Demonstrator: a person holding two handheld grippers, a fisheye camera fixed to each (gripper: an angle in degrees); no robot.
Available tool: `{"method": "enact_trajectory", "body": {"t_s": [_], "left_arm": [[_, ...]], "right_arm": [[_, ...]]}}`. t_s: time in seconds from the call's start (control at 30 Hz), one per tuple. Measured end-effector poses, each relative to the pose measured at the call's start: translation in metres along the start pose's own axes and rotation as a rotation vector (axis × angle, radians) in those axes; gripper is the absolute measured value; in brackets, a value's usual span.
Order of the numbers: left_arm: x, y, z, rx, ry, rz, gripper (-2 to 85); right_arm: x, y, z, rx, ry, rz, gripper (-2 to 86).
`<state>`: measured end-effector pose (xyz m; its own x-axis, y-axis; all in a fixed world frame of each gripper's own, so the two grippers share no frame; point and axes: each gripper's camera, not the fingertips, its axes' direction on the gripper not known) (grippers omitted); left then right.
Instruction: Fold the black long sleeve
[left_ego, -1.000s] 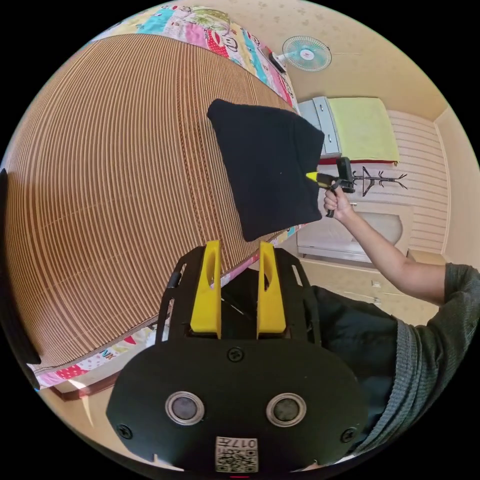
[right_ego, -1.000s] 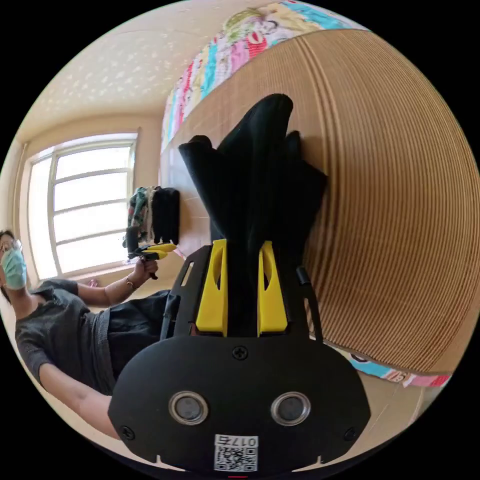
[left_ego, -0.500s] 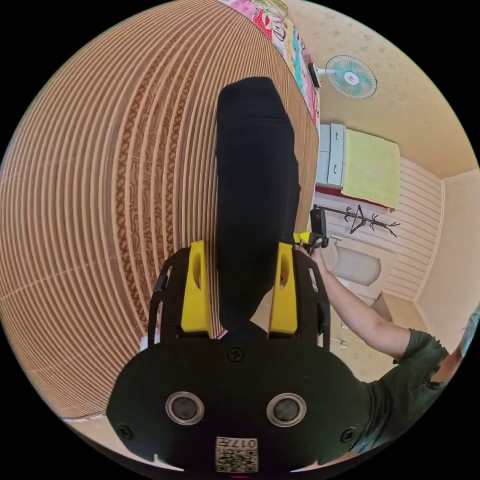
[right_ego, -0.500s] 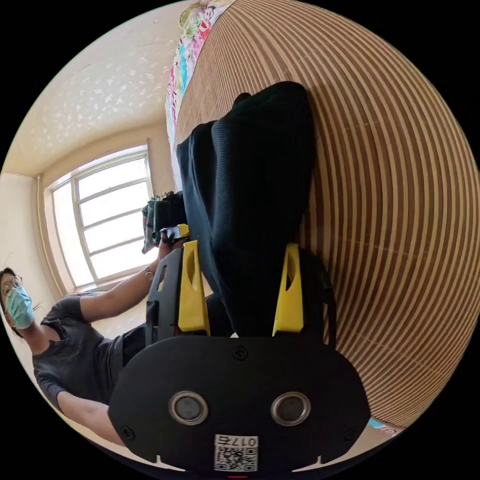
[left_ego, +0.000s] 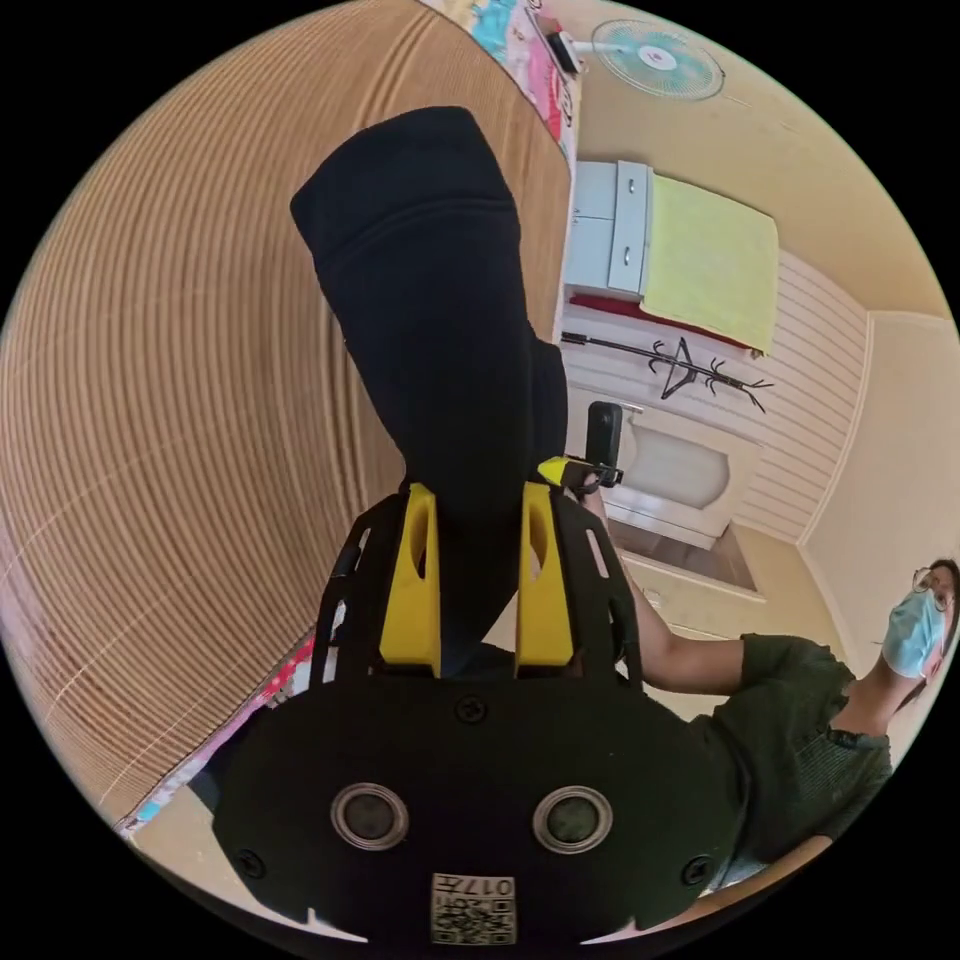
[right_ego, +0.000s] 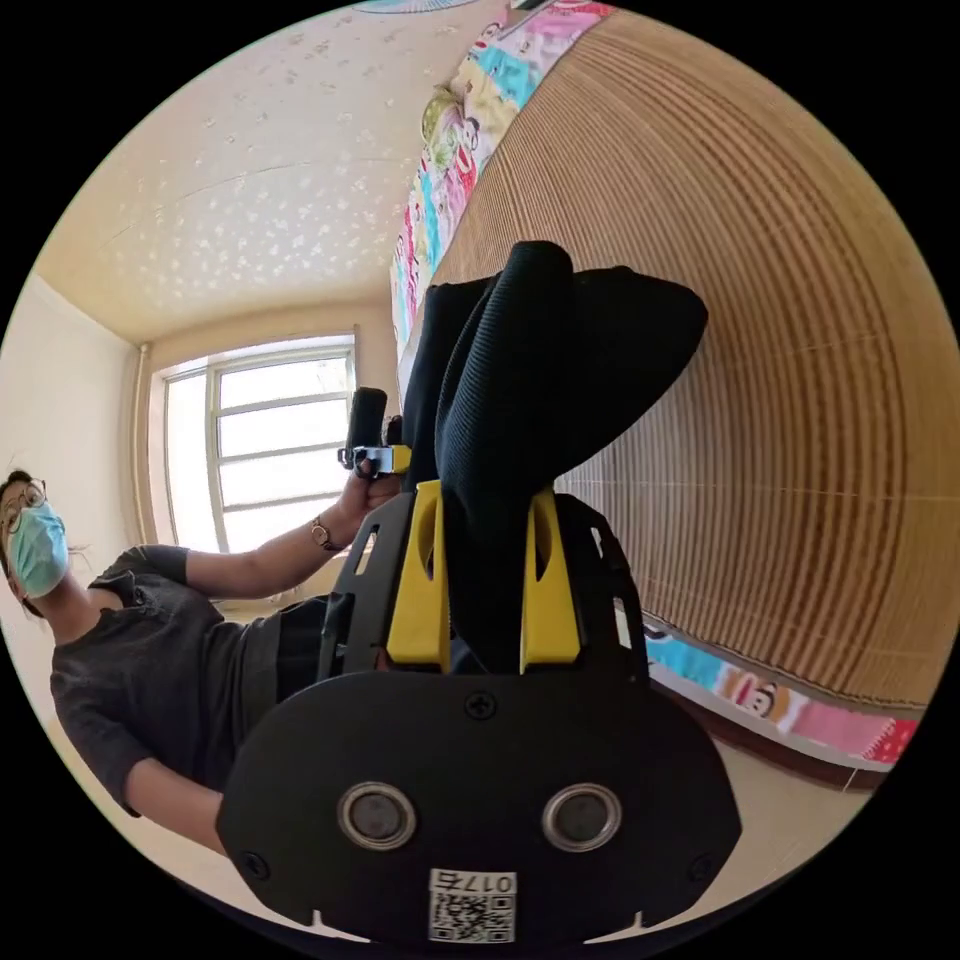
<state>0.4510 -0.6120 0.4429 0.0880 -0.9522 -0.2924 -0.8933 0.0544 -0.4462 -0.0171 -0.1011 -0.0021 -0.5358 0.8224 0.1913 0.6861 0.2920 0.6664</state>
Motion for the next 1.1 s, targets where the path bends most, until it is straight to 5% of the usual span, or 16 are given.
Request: {"method": "enact_trajectory", "body": {"t_s": [0.23, 0.47, 0.67, 0.77, 0.93, 1.1], "left_arm": [[0.133, -0.079, 0.172, -0.005, 0.152, 0.126, 12.4], [0.13, -0.102, 0.272, -0.201, -0.166, -0.021, 11.3], [0.056, -0.014, 0.148, -0.146, -0.378, -0.121, 7.0], [0.026, 0.073, 0.04, -0.018, -0.429, -0.201, 1.8], [0.012, 0.277, -0.122, 0.471, -0.465, -0.511, -0.8], [0.021, 0.405, -0.157, 0.715, -0.478, -0.555, -0.7]], "right_arm": [[0.004, 0.03, -0.187, 0.07, 0.253, 0.023, 13.0], [0.085, 0.054, -0.223, 0.128, 0.646, 0.507, 10.0], [0.047, 0.155, -0.141, 0.471, 0.669, 0.394, 1.6], [0.046, 0.179, -0.061, 0.379, 0.57, 0.354, 0.9], [0.038, 0.167, 0.073, 0.269, 0.274, 0.282, 0.5], [-0.044, 0.09, 0.245, -0.14, 0.077, -0.081, 0.4]]}}
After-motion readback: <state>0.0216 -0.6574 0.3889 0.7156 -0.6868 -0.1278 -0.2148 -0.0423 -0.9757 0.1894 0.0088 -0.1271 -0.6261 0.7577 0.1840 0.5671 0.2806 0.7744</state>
